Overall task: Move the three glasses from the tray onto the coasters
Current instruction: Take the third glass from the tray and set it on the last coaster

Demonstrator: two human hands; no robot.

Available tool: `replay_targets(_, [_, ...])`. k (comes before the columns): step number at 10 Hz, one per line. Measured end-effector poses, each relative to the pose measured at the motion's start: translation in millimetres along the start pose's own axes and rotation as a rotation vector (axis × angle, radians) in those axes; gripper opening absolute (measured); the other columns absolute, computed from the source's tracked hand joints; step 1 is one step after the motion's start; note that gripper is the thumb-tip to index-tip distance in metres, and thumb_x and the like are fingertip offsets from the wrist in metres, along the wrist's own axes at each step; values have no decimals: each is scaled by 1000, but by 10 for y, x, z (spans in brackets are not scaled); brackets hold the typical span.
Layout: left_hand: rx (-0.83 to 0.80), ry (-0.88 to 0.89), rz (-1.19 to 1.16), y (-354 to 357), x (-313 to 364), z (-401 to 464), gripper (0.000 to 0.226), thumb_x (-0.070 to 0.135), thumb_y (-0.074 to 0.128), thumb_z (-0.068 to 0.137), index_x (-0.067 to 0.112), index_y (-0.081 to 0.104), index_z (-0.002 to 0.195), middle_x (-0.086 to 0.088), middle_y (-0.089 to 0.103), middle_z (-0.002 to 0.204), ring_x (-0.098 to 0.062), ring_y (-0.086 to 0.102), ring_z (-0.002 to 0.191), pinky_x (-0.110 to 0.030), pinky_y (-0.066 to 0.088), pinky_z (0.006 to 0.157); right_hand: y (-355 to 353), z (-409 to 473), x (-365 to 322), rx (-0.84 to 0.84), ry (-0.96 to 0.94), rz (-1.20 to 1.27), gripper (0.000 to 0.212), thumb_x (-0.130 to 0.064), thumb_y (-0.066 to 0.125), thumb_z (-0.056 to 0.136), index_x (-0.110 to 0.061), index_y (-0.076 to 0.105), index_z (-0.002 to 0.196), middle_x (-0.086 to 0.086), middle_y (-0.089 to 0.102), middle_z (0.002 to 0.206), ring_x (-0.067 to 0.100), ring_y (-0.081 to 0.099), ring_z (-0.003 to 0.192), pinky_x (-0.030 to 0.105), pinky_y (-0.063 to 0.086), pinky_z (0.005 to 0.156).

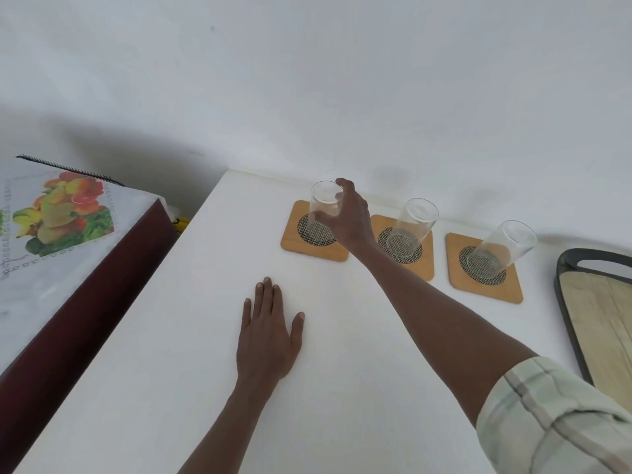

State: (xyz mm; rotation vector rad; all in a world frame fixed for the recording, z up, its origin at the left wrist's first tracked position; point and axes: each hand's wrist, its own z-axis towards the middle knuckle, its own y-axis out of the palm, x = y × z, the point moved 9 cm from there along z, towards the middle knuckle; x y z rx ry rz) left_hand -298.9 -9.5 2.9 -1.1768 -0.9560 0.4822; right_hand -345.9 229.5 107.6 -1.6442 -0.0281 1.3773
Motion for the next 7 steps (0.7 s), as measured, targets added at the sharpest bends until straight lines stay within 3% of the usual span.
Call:
replay_targets(3, [-3, -1, -2, -7, 7, -5, 73, 53, 25, 96, 6, 20, 153, -6, 7, 163, -16, 1, 150, -40, 9, 122, 51, 33, -49, 2, -19, -71, 84, -36, 82, 76, -15, 35, 143, 14, 55, 129, 28, 51, 118, 27, 33, 85])
replay_targets(5, [-2, 0, 7, -3, -4, -8, 73, 53, 26, 97, 6, 21, 152, -7, 9, 163, -17, 2, 151, -40, 10, 122, 78, 24, -66, -2, -8, -102, 88, -39, 80, 76, -11, 31, 144, 17, 51, 134, 34, 47, 125, 37, 40, 97])
replay_targets(6, [2, 9, -3, -8, 16, 0, 73, 53, 26, 97, 6, 20, 153, -7, 8, 163, -17, 2, 151, -41, 10, 122, 29, -21, -89, 7, -3, -102, 96, -52, 74, 79, -8, 24, 147, 17, 44, 143, 37, 40, 131, 45, 39, 101])
replay_targets(7, [12, 0, -17, -34, 15, -4, 73, 53, 26, 97, 6, 20, 152, -8, 10, 163, -18, 3, 151, -41, 10, 122, -106, -147, -166, 105, -25, -93, 90, -60, 63, 86, -7, 25, 148, 16, 43, 144, 35, 39, 133, 46, 40, 99])
